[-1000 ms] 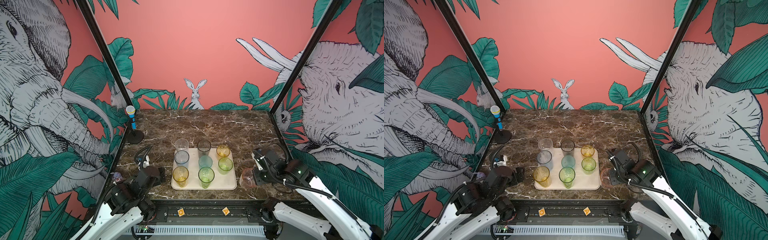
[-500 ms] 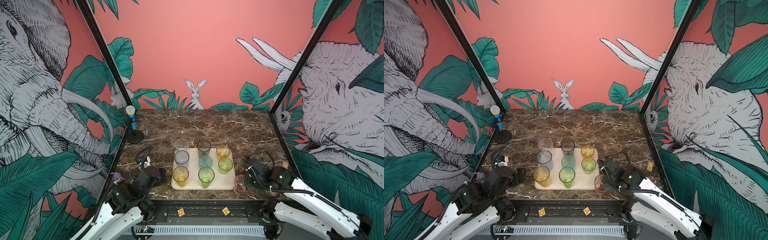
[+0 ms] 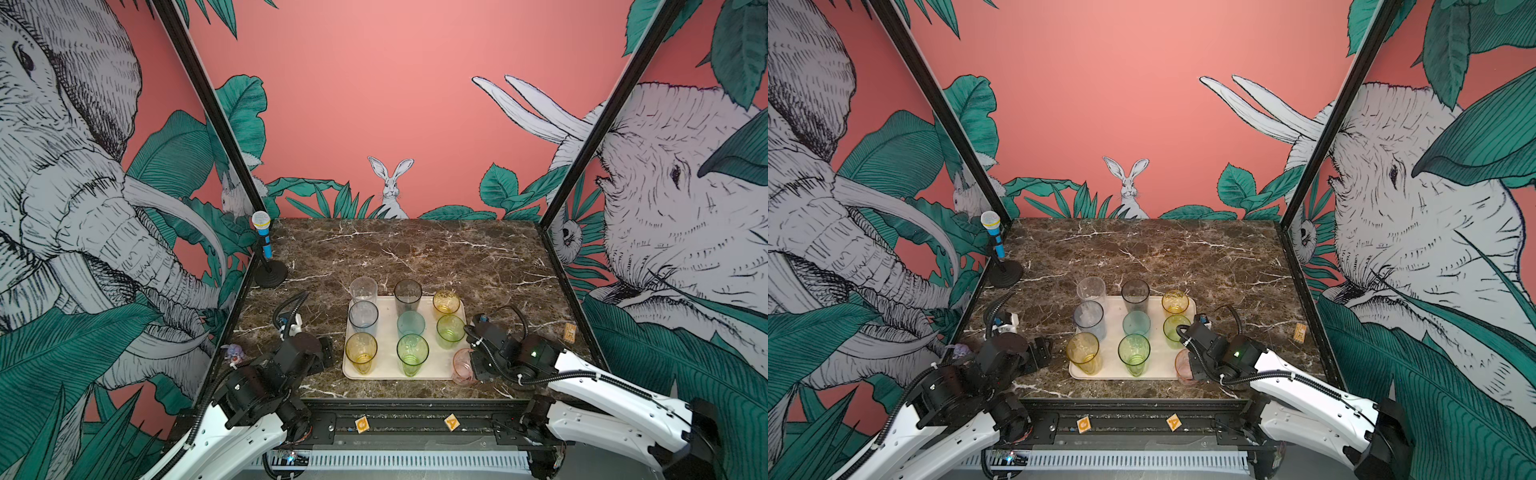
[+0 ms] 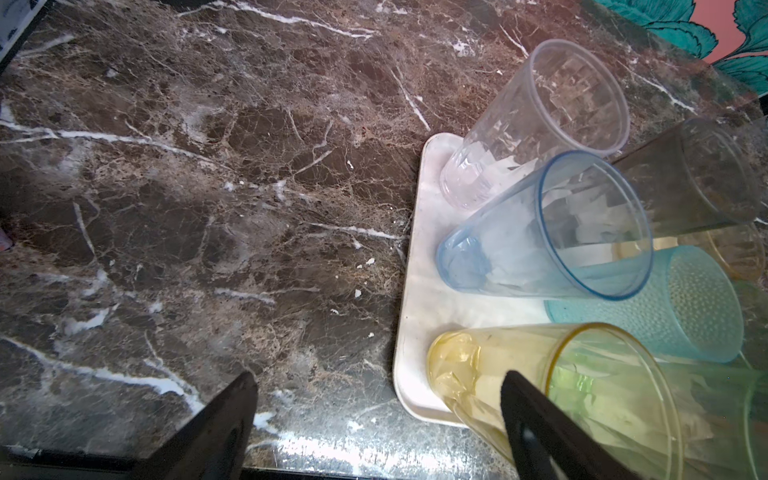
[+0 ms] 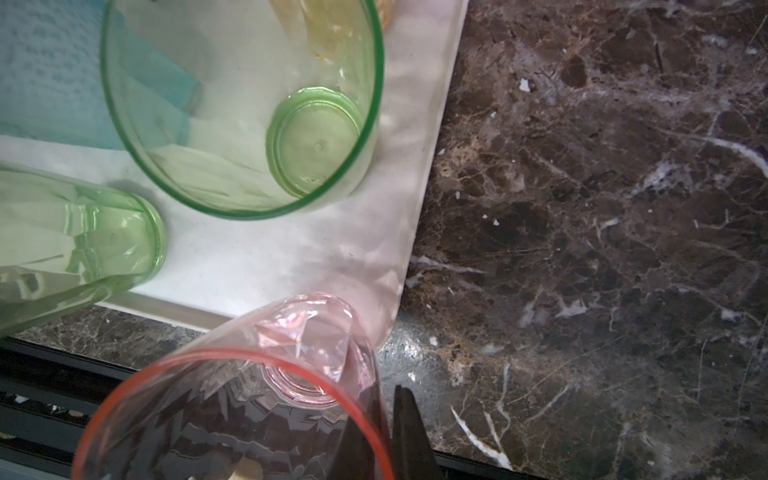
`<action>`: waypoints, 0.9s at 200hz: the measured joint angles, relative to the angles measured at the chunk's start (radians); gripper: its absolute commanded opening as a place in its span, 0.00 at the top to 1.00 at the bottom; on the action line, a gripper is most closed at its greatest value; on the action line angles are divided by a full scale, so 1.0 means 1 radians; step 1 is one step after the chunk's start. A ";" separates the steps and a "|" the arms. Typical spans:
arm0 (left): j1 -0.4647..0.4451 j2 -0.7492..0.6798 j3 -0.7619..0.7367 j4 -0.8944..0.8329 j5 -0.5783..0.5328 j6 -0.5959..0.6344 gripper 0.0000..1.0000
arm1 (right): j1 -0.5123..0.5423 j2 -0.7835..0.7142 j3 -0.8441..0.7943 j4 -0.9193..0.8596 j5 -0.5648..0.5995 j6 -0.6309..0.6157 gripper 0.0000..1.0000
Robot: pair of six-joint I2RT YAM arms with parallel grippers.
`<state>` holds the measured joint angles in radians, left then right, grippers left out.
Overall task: Place the glasses into the tray
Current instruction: 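Lower the small pink cup onto the tray beside the green cup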
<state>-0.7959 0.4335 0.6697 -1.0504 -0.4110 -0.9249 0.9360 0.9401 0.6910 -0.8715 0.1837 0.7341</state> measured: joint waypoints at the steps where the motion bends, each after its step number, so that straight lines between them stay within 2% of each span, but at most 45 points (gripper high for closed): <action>1: 0.000 0.000 0.000 0.000 0.000 0.000 0.08 | 0.000 0.000 0.000 0.000 0.000 0.000 1.00; 180: 0.000 0.000 -0.003 0.000 0.007 -0.003 0.08 | 0.014 0.093 0.001 0.114 0.045 0.007 1.00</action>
<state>-0.7959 0.4335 0.6666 -1.0504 -0.4038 -0.9283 0.9504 1.0328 0.6922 -0.7570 0.2283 0.7410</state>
